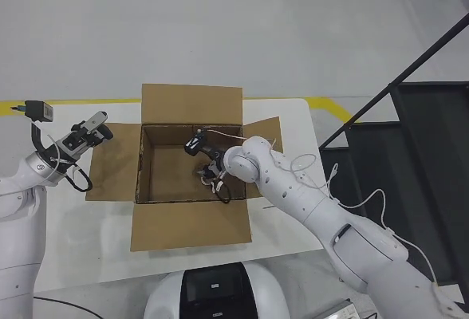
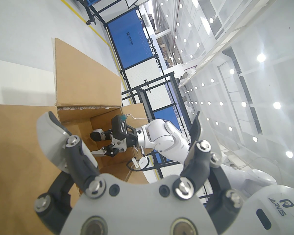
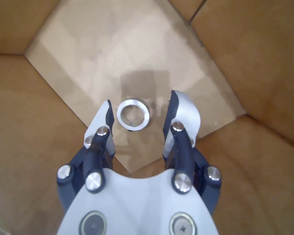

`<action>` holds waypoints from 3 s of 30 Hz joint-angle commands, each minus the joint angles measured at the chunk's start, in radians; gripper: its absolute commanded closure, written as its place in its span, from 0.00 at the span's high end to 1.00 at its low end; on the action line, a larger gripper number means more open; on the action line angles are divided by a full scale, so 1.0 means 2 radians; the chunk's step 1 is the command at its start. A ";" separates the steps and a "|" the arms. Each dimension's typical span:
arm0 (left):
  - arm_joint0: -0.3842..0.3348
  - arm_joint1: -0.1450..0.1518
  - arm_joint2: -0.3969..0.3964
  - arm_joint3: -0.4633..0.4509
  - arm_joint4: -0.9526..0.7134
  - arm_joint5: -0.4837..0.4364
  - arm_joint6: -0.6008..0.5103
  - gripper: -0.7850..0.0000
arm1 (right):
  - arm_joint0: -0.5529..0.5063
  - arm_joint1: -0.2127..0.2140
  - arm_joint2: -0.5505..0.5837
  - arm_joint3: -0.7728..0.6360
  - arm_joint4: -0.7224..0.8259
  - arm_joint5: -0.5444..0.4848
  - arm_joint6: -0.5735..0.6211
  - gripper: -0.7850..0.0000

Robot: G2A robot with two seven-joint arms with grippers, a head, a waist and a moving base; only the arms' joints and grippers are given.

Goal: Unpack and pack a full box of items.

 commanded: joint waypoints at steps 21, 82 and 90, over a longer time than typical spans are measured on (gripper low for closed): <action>0.000 0.000 0.000 0.000 0.000 0.000 0.000 1.00 | 0.022 -0.036 -0.036 0.078 -0.014 0.000 0.017 0.44; 0.000 0.000 0.000 0.000 0.000 0.000 0.000 1.00 | -0.134 0.022 0.183 -0.229 0.115 -0.085 -0.042 0.00; 0.000 0.000 0.000 0.000 0.000 0.000 0.000 1.00 | -0.210 0.045 0.242 -0.352 0.129 -0.074 0.053 0.00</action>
